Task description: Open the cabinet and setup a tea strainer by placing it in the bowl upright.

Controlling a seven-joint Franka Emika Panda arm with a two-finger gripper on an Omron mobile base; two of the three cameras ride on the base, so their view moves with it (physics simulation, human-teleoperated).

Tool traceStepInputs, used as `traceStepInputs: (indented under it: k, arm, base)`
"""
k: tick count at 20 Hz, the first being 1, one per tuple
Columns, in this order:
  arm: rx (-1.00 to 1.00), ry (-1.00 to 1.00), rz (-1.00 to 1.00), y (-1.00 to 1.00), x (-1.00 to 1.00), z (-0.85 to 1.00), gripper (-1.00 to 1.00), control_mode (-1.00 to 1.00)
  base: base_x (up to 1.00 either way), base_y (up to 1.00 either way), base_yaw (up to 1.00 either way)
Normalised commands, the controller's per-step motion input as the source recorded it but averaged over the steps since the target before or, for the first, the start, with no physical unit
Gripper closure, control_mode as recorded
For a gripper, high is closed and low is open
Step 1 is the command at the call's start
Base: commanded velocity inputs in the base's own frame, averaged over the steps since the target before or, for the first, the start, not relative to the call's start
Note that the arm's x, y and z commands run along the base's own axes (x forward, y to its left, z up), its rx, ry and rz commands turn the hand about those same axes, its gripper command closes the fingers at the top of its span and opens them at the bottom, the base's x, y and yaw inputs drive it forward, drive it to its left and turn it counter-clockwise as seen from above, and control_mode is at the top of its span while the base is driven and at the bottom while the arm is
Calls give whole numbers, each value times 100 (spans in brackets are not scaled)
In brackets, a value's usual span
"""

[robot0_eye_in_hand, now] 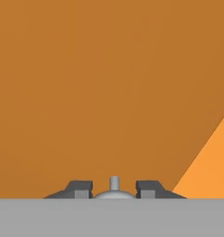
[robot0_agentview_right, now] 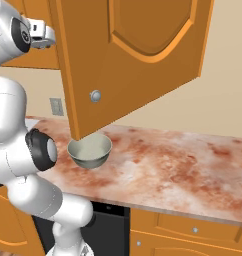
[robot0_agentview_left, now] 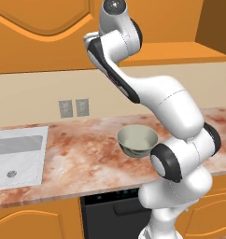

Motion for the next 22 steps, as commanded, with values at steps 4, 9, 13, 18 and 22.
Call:
traceStepInputs:
  k: [4,9,13,18,22]
  arm:
    - [0,0,0,0,0,0,100,-100]
    - [-1,-13,-1,3,-13,4,100,-100]
    - [-2,-18,-3,8,-24,5,100,-100]
    - [0,-18,-3,0,-29,20,100,-100]
    - [0,-14,-2,3,-36,49,100,-100]
  base:
    - [0,0,0]
    - [0,0,0]
    - [0,0,0]
    - [0,0,0]
    - [0,0,0]
